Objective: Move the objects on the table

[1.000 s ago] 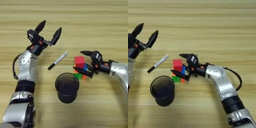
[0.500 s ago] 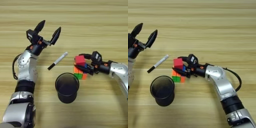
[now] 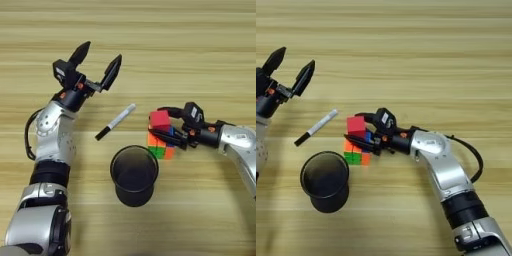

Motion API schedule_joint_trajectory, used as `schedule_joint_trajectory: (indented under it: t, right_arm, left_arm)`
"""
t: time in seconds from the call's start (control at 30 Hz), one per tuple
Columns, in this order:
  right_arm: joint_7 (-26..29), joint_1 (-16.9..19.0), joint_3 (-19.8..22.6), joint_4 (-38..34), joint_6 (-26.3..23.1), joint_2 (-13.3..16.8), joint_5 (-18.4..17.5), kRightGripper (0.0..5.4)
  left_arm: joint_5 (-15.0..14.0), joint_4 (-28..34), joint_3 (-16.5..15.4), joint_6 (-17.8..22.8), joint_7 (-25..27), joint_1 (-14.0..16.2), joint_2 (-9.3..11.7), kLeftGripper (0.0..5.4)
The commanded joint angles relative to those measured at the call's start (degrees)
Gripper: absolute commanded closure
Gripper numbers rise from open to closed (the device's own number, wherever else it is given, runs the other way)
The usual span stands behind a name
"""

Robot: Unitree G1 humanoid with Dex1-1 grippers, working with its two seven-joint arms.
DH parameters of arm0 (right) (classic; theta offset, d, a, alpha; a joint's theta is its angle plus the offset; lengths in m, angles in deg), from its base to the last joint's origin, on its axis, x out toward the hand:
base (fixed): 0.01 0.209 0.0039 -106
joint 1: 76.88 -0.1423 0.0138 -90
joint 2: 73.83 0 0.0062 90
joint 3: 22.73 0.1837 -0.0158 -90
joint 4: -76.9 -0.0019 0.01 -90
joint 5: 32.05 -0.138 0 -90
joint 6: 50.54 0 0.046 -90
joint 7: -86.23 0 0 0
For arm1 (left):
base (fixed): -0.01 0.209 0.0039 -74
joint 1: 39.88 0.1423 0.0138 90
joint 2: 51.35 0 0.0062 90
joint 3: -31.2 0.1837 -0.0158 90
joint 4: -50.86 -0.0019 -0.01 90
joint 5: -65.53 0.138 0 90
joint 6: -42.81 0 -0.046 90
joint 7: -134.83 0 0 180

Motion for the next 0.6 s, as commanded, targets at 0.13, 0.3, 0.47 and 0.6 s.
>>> schedule_joint_trajectory:
  t: [0.13, 0.3, 0.47, 0.6]
  right_arm:
    - [-0.5, -1.8, 2.4, -2.3, -0.1, 0.5, -1.2, 2.3]
    - [-0.8, -2.6, 4.4, -2.6, -0.4, 0.9, -1.9, 2.3]
    - [-1.2, -3.4, 6.7, -1.4, -0.1, 1.7, -1.9, 2.3]
    - [-1.6, -4.2, 9.2, 1.6, 0.6, 2.9, -2.2, 2.3]
  left_arm:
    - [0.3, -0.6, 0.1, -0.2, 0.5, 0.0, 0.4, 0.0]
    - [0.2, -0.7, 0.2, -0.1, 0.6, -0.2, 0.5, 0.0]
    - [0.3, -0.8, 0.3, -0.2, 0.6, -0.1, 0.4, 0.0]
    - [0.3, -0.7, 0.2, -0.2, 0.6, 0.0, 0.5, 0.0]
